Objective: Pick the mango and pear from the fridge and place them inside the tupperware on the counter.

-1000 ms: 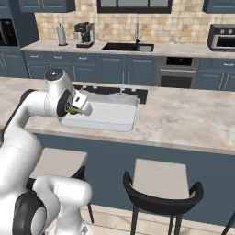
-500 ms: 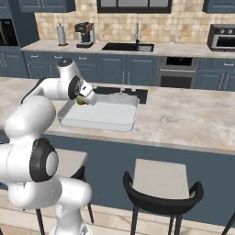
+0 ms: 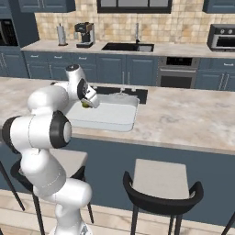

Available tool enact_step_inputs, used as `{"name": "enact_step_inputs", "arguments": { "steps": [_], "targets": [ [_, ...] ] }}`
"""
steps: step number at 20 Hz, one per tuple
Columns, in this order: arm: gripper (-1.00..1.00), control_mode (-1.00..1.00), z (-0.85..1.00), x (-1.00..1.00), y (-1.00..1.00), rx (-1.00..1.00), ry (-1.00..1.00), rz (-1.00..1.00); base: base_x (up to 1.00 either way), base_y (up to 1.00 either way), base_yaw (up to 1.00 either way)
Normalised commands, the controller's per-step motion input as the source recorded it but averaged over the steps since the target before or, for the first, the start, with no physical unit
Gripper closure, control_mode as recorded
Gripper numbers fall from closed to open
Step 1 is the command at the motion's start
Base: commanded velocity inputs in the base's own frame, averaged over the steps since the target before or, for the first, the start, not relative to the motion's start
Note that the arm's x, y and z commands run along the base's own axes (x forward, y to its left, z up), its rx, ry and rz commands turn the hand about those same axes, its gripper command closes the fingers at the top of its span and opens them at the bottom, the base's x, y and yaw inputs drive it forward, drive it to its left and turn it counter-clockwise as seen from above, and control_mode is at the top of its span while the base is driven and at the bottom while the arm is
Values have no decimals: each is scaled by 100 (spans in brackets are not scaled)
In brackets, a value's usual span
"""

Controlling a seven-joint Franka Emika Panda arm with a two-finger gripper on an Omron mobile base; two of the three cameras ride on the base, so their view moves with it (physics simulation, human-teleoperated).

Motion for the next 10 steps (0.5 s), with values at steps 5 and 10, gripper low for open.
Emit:
{"name": "enact_step_inputs", "arguments": {
  "steps": [5,10],
  "targets": [
    [100,-100,-34,56,10,0,7,-7,0,0,0],
    [100,-100,-24,51,7,0,4,-7,0,0,0]
  ]
}}
